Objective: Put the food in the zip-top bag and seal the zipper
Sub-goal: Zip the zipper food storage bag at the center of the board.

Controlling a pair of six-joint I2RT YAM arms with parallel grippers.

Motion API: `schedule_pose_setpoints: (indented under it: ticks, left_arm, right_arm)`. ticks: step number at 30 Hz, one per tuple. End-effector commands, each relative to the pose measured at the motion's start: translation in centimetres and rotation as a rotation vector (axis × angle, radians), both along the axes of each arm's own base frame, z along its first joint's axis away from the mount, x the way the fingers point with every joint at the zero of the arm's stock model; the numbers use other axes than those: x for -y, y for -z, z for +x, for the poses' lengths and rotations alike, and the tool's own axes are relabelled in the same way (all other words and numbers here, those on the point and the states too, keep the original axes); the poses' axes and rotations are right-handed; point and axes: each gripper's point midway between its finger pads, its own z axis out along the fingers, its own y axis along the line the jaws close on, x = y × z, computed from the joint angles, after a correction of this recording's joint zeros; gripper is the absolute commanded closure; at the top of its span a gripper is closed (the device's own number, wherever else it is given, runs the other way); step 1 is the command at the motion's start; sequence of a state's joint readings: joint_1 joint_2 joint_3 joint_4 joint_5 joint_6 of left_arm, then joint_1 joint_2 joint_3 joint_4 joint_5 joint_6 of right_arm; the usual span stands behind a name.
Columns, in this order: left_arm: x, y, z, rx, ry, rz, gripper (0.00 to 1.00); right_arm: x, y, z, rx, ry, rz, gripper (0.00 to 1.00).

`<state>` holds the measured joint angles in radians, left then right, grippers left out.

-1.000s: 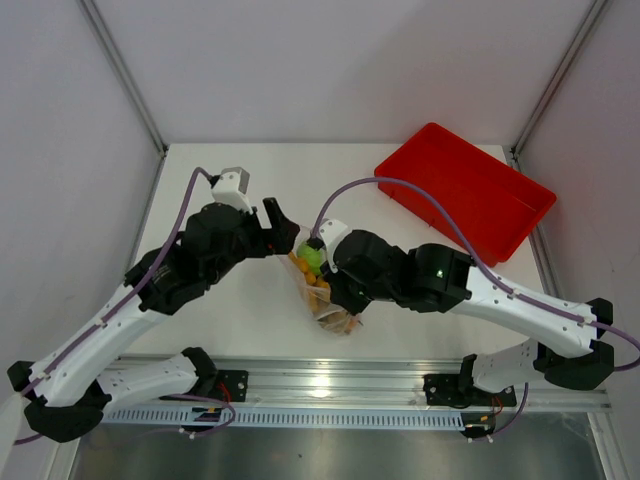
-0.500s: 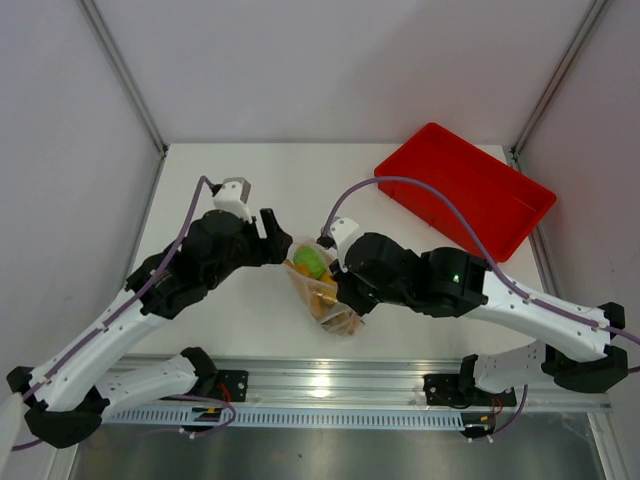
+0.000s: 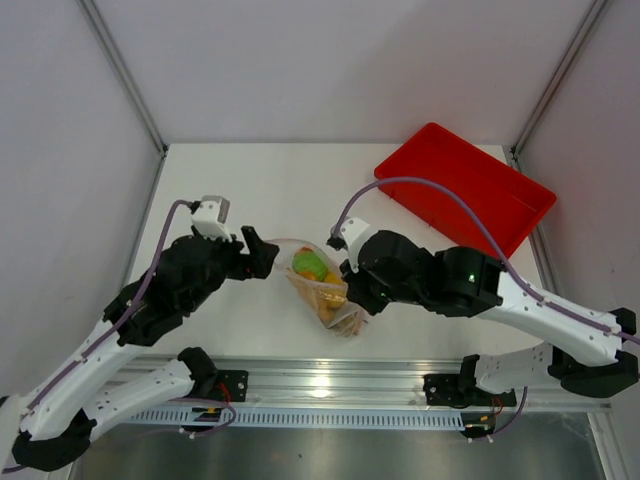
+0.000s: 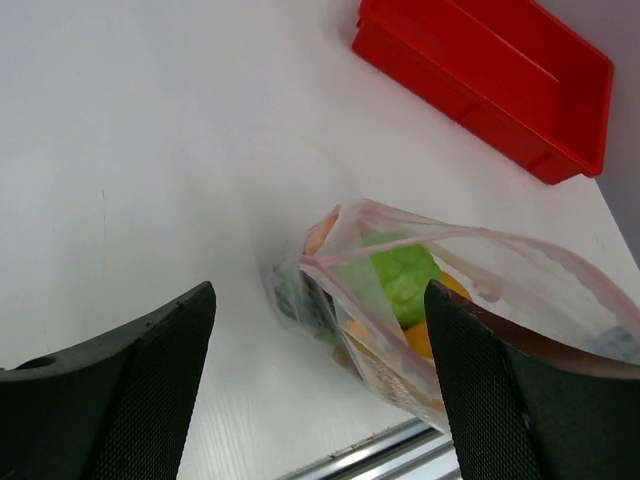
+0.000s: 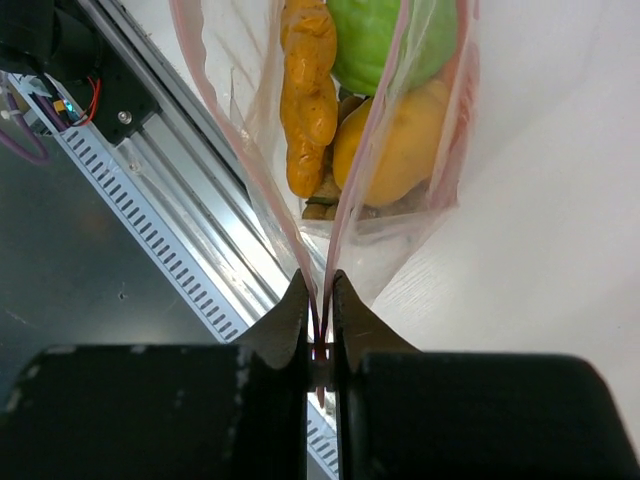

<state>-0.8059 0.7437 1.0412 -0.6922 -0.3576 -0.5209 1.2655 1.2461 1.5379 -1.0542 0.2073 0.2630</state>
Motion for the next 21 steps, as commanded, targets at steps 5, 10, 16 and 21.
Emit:
schedule_pose_setpoints:
  ticks: [5,10,16,21]
  left_arm:
    - [2.7,-7.1,-3.0,0.456,0.357,-0.078,0.18]
    - [6.5,-10.7,-8.0,0.671,0.758,-0.058,0.18]
    - [9.5,-12.8,-10.9,0.84,1.036,-0.017,0.11]
    - [13.1,-11.7,-10.8,0.853,1.222,0.054,0.04]
  right_arm:
    - [2.5,-2.7,0.1,0.042,-0.132,0.042,1.0]
    - [2.3,-2.5,-0.1,-0.022,-0.204,0.075,1.0]
    - [2.2,-1.7,-0.8,-0.059,-0.253,0.054,1.0]
    - [2.4,-2.6,-1.3,-0.052,-0.276,0.105,1.0]
